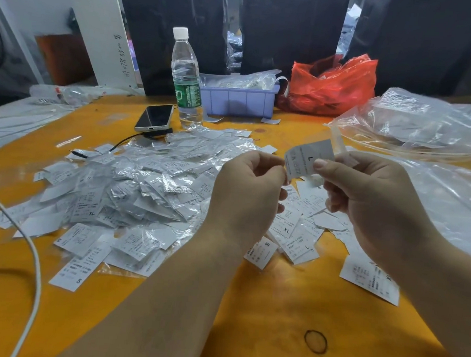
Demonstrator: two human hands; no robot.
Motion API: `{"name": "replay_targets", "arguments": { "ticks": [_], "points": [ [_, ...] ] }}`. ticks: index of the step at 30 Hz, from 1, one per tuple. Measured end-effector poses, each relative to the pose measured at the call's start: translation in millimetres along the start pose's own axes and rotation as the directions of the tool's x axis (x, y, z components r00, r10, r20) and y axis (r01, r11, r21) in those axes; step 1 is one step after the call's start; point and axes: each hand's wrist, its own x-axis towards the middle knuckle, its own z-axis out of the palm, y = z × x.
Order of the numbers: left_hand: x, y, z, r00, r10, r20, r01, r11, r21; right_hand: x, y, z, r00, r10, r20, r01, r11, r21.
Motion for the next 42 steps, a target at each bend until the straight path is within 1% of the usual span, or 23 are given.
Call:
{"name": "replay_targets", "arguments": {
  "ticks": [3,5,8,16,20,24,29,32,35,37,39,42],
  "points": [
    [-1,1,0,0.999,0.006,-0.032,-0.007,1.0,-0.023,0,0,0,1.0,0.001,-0.003,-0.001,1.0,0.001],
    [0,3,-1,0.999,-0.038,-0.032,0.035,0.996,-0.085,0,-1,-1,1.0,0.001,-0.017,-0.001,1.0,0.007],
    [1,6,-1,0.995,-0.097,0.01,0.098,0.98,-0.171,0,-2,-3,0.999,0.002,-0.036,-0.002,1.0,0.014],
    [-1,5,-1,0.998,-0.068,0.017,0.07,0.988,-0.14,-2,-2,-1,1.0,-0.025,-0.007,0.025,1.0,0.005],
    [-2,5,-1,0.995,-0.081,0.055,0.089,0.984,-0.157,-3,0,-1,0.997,-0.048,0.052,0.049,0.999,-0.018],
    [-2,6,-2,0.988,-0.101,0.113,0.123,0.971,-0.205,-4,3,0,0.996,-0.018,0.084,0.018,1.0,-0.003],
    [-1,5,-4,0.987,-0.068,0.144,0.092,0.981,-0.171,-5,5,3,0.996,0.009,0.091,-0.008,1.0,-0.008],
    [2,4,-6,0.977,-0.105,0.187,0.141,0.971,-0.191,-5,4,1,0.996,0.021,0.091,-0.02,1.0,-0.007],
    [3,4,-8,0.949,-0.157,0.275,0.235,0.931,-0.281,-4,1,-1,0.986,0.067,0.151,-0.073,0.997,0.033],
    [5,4,-9,0.931,-0.171,0.321,0.28,0.901,-0.331,-4,-1,-1,0.967,0.121,0.222,-0.151,0.981,0.125],
    [6,3,-9,0.921,-0.174,0.347,0.298,0.891,-0.342,-3,-3,0,0.941,0.154,0.301,-0.216,0.959,0.185],
    [7,3,-9,0.903,-0.178,0.391,0.323,0.881,-0.345,-3,-6,1,0.901,0.18,0.395,-0.281,0.936,0.214]
  ]
}}
